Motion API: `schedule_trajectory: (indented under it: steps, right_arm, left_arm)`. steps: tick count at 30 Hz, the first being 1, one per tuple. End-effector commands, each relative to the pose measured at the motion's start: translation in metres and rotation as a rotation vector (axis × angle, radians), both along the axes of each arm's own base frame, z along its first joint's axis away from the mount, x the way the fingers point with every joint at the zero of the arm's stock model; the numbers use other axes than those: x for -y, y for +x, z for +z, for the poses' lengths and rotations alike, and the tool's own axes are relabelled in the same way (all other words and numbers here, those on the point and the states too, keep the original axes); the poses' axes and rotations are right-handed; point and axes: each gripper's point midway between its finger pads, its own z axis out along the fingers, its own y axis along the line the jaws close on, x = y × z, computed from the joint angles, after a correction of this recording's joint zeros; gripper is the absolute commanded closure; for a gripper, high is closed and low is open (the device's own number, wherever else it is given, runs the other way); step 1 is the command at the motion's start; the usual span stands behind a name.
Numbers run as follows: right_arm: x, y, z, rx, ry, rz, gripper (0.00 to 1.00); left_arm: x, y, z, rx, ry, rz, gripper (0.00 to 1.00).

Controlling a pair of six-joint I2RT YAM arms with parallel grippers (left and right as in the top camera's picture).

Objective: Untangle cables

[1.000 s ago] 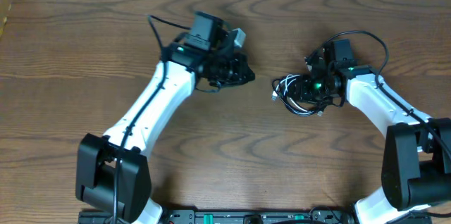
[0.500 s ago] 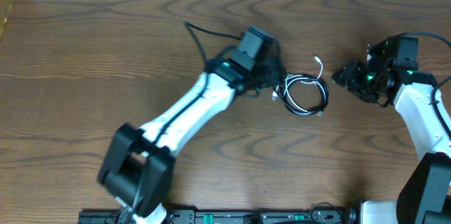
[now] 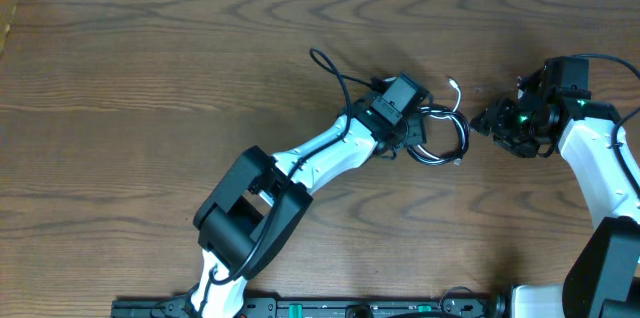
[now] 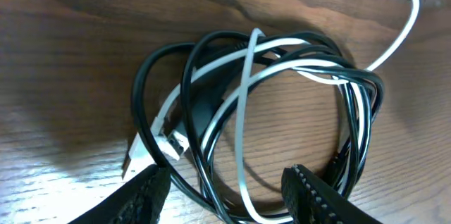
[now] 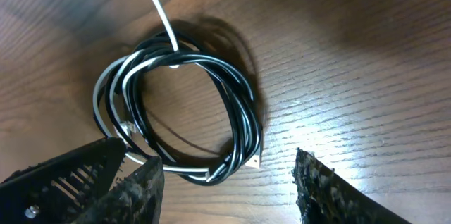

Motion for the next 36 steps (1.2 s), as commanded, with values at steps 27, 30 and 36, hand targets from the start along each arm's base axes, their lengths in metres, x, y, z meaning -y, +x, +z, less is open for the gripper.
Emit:
schedule_trajectory:
  steps: [27,30,36]
  right_arm:
    - [-0.018,-0.010,-0.002,-0.003,-0.034,0.136,0.45]
    - [-0.019,-0.010,-0.002,-0.001,-0.035,0.145,0.44]
    - [-0.032,-0.010,0.000,0.017,-0.021,0.201,0.43]
  left_arm:
    - [-0.005,-0.007,-0.039,0.034,0.163,0.065,0.78]
    - [-0.006,-0.008,-0.053,0.020,0.179,0.065,0.78]
    - [-0.007,-0.009,-0.065,0.012,0.194,0.055,0.93]
